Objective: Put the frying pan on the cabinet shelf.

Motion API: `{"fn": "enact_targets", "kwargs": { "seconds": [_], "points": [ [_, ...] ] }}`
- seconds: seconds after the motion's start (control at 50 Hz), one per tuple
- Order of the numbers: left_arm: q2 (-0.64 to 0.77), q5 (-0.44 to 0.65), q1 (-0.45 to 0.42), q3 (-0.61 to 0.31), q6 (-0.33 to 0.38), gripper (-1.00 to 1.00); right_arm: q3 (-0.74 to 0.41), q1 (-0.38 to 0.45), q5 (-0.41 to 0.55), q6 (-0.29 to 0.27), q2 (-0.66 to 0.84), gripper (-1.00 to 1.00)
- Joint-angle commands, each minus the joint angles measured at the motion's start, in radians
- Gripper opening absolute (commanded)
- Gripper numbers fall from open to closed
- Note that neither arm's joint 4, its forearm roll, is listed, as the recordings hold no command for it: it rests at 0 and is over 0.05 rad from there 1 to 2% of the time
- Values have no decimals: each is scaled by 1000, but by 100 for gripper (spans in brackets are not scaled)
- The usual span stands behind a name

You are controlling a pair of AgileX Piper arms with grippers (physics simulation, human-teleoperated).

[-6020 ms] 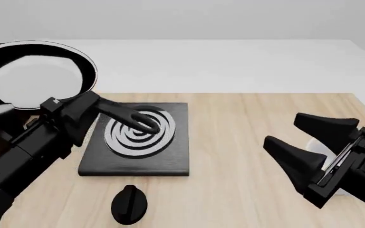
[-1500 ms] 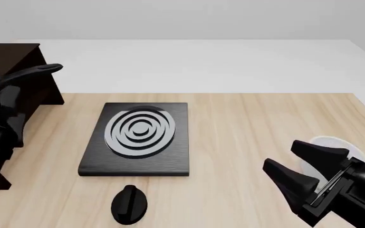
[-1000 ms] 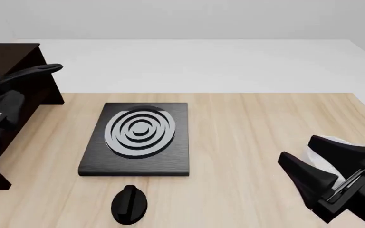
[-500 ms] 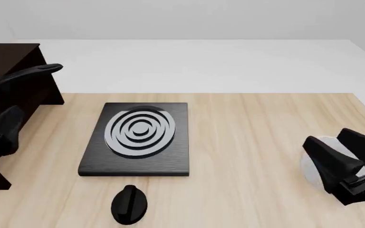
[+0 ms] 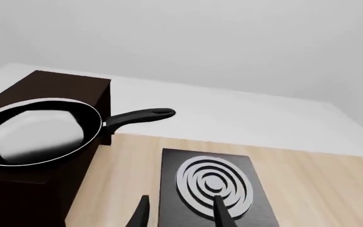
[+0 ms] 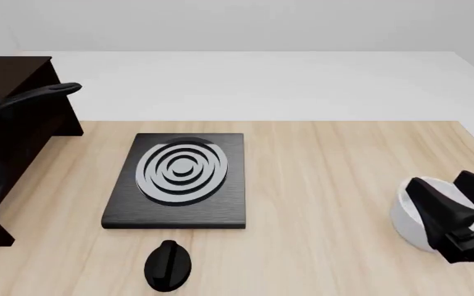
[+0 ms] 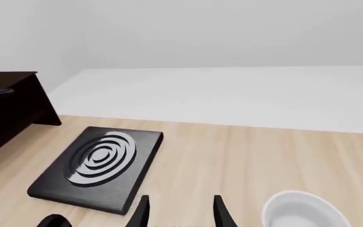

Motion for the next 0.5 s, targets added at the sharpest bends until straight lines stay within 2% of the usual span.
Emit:
{"fn": "enact_targets", "kwargs": {
  "seconds": [0.02, 0.18, 0.34, 0.5],
  "points": [
    [-90, 94, -21, 14, 5, 100, 8, -15, 15, -8, -18, 100],
    [-138, 155, -9, 15, 9, 100, 28, -12, 5, -18, -17, 100],
    [-240, 301, -6, -27, 11, 100, 32, -21, 15, -19, -34, 100],
    [-267, 388, -2, -62, 69, 100, 56, -27, 3, -22, -45, 100]
  ]
}}
